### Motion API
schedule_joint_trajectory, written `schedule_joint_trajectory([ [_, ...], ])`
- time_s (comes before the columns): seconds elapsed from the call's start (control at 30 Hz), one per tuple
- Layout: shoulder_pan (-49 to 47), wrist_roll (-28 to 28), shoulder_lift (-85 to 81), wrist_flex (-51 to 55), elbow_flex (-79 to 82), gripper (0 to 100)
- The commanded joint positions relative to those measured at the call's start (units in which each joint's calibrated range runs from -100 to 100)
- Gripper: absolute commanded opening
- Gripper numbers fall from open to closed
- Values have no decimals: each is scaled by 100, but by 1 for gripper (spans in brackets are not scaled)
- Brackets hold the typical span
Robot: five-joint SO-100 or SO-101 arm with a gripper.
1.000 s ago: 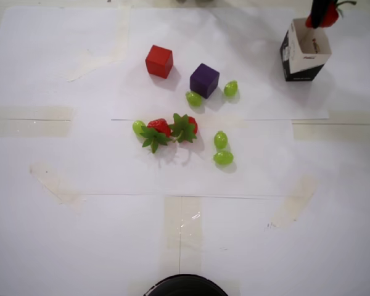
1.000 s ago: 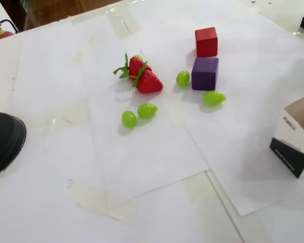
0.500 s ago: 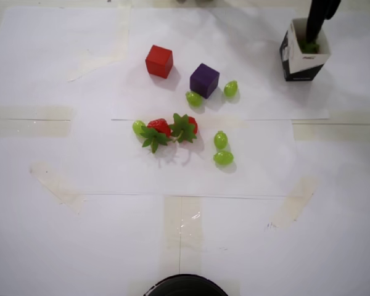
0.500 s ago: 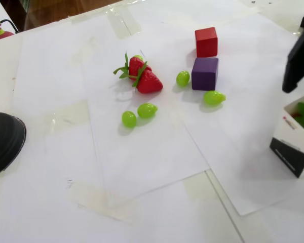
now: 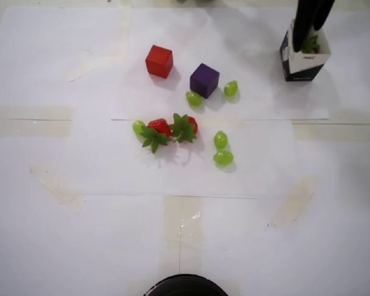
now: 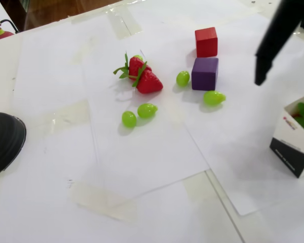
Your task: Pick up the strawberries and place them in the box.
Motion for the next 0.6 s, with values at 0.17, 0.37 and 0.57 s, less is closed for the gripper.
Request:
schedule_joint_trajectory([
  [0.17, 2314, 571, 35, -457, -114, 26],
  [0.37, 2637, 484, 860, -1397, -168, 28],
  [0.57, 2682, 464, 1772, -1748, -605, 28],
])
